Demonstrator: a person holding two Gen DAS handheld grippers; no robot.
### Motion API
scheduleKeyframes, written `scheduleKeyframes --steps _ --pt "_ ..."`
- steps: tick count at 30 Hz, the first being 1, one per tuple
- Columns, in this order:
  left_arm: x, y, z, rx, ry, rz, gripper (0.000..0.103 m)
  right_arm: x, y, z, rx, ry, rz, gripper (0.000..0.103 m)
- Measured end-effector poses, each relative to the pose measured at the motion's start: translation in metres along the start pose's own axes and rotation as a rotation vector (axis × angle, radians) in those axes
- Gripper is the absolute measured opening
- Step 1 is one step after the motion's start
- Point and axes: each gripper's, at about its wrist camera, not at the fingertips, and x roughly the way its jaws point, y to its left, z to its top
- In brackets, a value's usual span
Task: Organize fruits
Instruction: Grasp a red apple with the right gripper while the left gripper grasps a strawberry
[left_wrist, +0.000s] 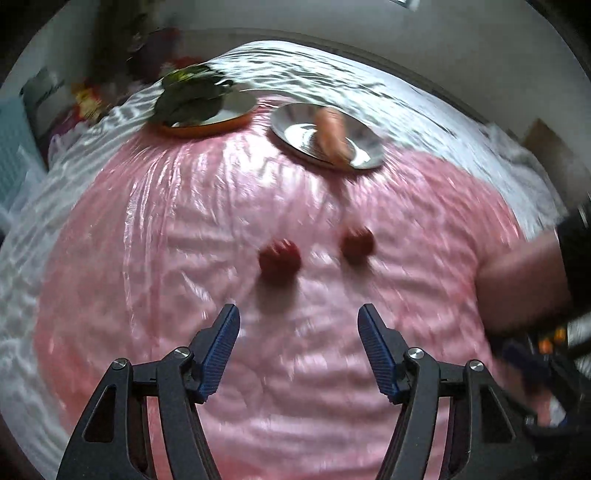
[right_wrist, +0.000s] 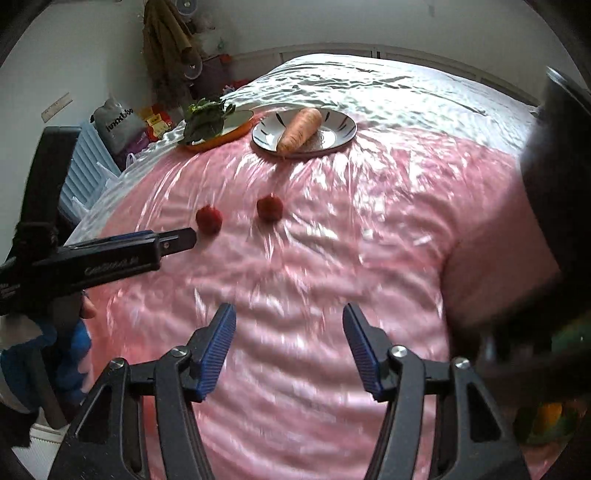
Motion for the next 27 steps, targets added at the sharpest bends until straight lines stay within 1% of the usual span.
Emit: scheduleKeyframes --steps 3,6,13,14,17,24,27 --pt "0.016 0.007 0.011 -0.062 0.006 0.0 0.057 0.013 0.0 0.014 -0.009 -0.002 -0.002 0.103" --pt "0.031 0.009 0.017 -0.095 0.02 0.003 0.053 0.024 -0.003 0.025 -0.011 -0.005 -0.001 0.103" --pt "0.051 0.012 0.02 -0.112 0.038 0.024 0.047 0.052 -0.008 0.051 0.005 -0.014 0.018 0.103" --pt "0.053 0.012 0.02 -0.114 0.04 0.026 0.044 0.056 -0.009 0.055 0.009 -0.016 0.023 0.102" --pt "0.058 0.015 0.02 -0.117 0.045 0.027 0.04 0.067 -0.008 0.063 0.015 -0.014 0.042 0.096" --pt "0.063 0.024 0.017 -0.122 0.048 0.014 0.031 0.1 0.001 0.079 0.015 0.018 0.096 0.077" --pt "0.063 0.03 0.017 -0.128 0.047 -0.006 0.03 0.112 0.005 0.084 0.013 0.029 0.109 0.074"
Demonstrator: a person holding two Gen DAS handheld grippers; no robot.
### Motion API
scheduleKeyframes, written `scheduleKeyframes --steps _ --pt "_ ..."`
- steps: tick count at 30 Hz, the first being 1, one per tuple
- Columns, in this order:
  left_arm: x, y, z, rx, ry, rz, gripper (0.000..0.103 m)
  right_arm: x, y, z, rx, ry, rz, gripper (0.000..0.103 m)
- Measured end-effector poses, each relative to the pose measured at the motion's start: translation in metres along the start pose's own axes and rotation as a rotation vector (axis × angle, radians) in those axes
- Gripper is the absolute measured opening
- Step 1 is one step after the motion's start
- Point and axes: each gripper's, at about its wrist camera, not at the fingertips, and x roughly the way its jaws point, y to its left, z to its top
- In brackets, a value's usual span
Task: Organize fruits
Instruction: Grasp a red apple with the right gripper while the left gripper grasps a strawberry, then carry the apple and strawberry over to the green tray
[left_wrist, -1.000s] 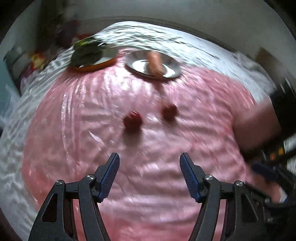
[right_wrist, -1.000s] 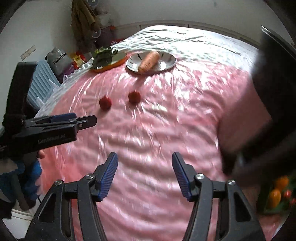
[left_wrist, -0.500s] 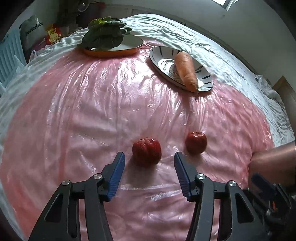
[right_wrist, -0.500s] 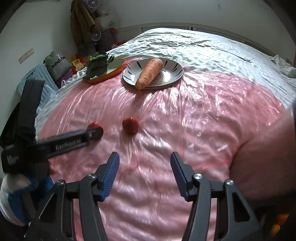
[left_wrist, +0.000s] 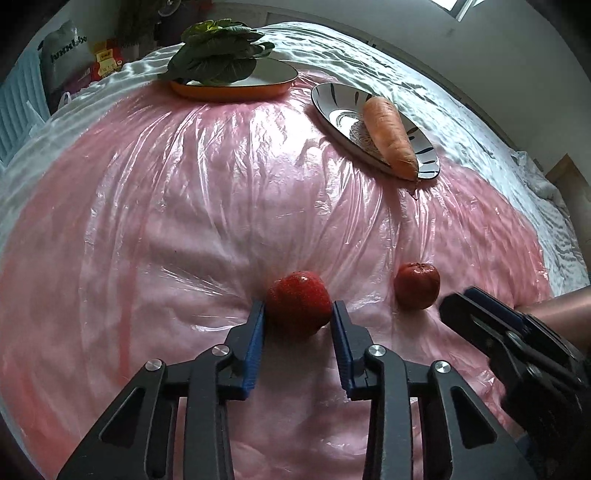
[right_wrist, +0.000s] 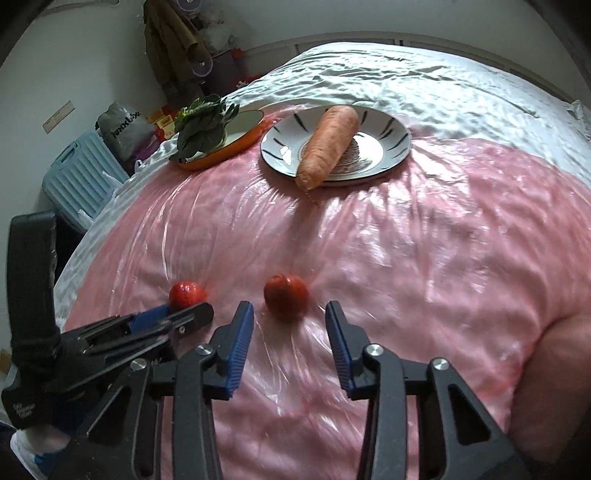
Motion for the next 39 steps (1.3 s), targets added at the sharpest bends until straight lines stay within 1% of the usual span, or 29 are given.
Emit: scheduleKeyframes --steps 6,13,14,15,17,20,29,34,39 --pt "0.0 0.008 0.001 -0.003 0.0 -0.04 0.03 0.021 0.004 0.006 -0.011 0.028 -0.019 0.074" --pt "-0.001 0.013 0.002 0.0 0.004 -0.062 0.03 0.04 0.011 0.009 -0.044 0.065 -0.06 0.074" --pt "-0.001 0.013 0.002 0.001 0.005 -0.064 0.03 0.041 0.012 0.009 -0.051 0.068 -0.07 0.073" --pt "-0.001 0.013 0.001 0.004 0.005 -0.064 0.03 0.043 0.012 0.009 -0.058 0.072 -0.076 0.063" --pt "-0.001 0.013 0.001 0.013 0.003 -0.067 0.03 0.045 0.014 0.01 -0.072 0.079 -0.091 0.055" --pt "-0.003 0.013 0.002 0.014 0.0 -0.076 0.03 0.046 0.012 0.01 -0.064 0.081 -0.087 0.055" --pt "-0.013 0.013 0.003 0.015 -0.021 -0.088 0.029 0.03 0.001 0.012 0.005 0.048 -0.036 0.055" --pt "-0.021 0.01 0.006 0.022 -0.034 -0.093 0.029 0.016 -0.005 0.013 0.031 0.022 -0.035 0.055" --pt "-0.028 0.005 0.004 0.046 -0.044 -0.084 0.029 0.0 -0.005 0.012 0.028 -0.001 -0.039 0.055"
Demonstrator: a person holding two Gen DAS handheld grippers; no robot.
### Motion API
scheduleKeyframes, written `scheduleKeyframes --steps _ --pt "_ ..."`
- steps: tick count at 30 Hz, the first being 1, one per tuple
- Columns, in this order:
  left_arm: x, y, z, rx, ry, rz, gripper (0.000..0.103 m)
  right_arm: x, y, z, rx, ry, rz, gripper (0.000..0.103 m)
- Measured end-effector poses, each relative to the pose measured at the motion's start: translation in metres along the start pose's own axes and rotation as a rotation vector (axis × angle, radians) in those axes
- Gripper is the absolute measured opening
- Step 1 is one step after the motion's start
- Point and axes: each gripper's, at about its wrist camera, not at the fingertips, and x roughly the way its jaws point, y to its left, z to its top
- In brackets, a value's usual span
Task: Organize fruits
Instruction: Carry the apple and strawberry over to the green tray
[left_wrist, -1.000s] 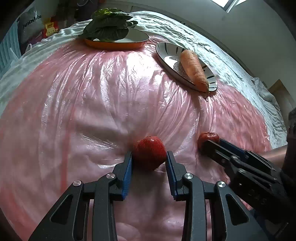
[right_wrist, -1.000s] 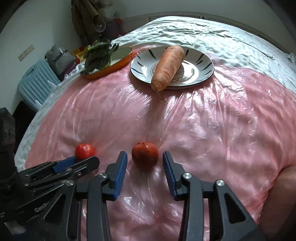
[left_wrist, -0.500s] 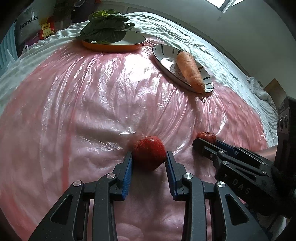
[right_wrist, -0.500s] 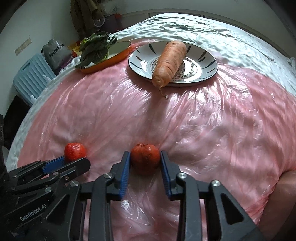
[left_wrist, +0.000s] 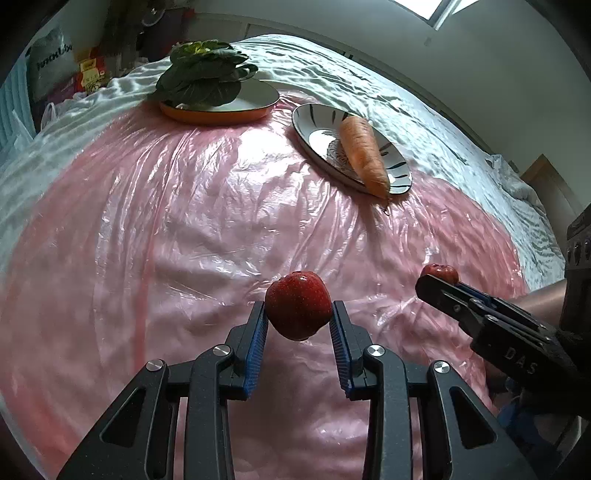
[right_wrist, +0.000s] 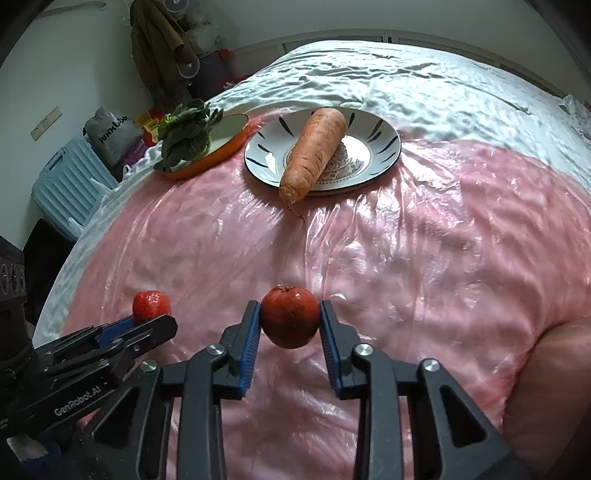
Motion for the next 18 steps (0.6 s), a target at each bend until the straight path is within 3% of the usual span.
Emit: scheduleKeyframes --steps 10,18 --pt "-0.018 -0.017 -0.012 0.074 -0.014 0.025 0.029 -0.034 0.007 -0.029 -0.016 -0.005 0.002 0.055" --pt "-0.033 -0.024 -0.035 0.124 0.004 0.037 0.029 -0.056 0.015 -0.071 -0.038 0.027 0.003 0.055"
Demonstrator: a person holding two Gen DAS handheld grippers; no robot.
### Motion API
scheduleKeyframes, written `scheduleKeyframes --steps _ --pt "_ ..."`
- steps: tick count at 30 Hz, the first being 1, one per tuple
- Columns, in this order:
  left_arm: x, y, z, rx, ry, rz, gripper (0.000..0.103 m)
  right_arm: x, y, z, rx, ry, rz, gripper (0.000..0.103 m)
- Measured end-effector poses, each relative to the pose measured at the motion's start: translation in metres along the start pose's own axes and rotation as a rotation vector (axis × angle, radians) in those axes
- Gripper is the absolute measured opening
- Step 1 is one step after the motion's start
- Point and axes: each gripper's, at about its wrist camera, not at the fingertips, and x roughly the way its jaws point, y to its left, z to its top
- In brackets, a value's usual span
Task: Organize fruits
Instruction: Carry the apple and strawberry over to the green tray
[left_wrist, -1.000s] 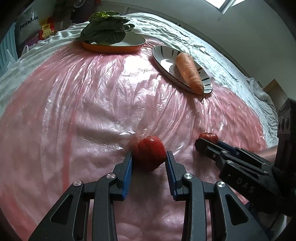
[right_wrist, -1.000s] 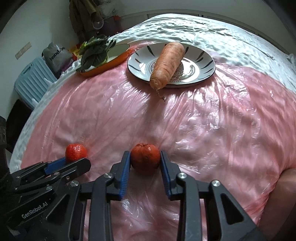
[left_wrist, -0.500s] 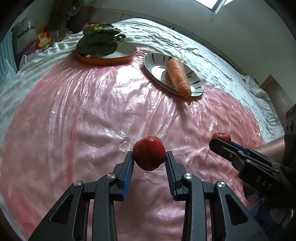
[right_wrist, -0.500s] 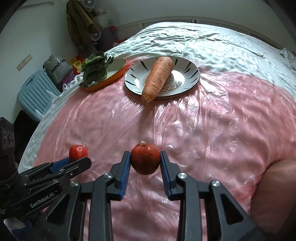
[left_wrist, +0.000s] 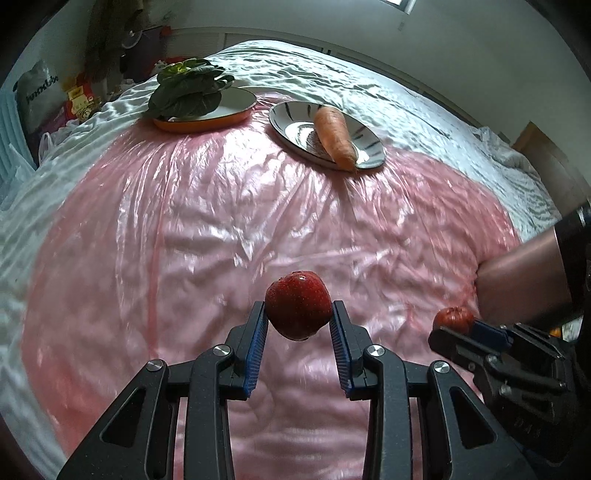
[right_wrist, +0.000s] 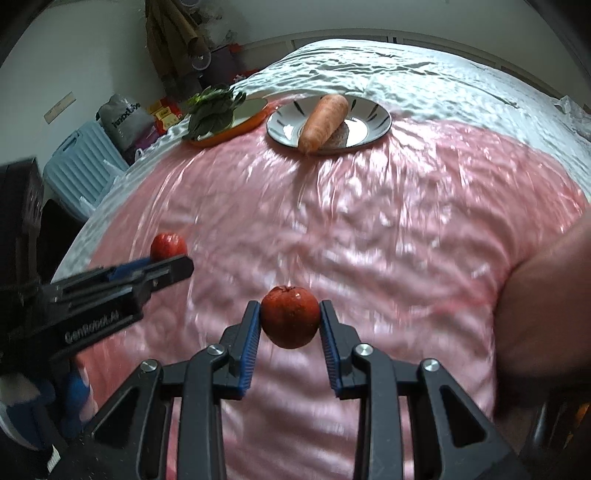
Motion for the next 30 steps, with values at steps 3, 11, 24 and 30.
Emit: scheduleKeyframes --steps 3,11,24,30 --pt "-0.005 -0.007 -0.009 0.034 0.011 0.001 0.029 -0.008 0.001 -0.016 -0.001 0.014 0.005 0.055" --pt "-0.02 -0.027 -0.034 0.112 0.043 -0.007 0.029 -0.033 -0.002 -0.045 0.005 0.03 0.004 0.055" --pt "-0.039 -0.076 -0.068 0.272 0.089 -0.044 0.029 -0.08 -0.026 -0.093 0.055 0.042 -0.012 0.055" --pt "-0.045 -0.128 -0.089 0.375 0.12 -0.109 0.029 -0.11 -0.056 -0.114 0.101 0.039 -0.051 0.055"
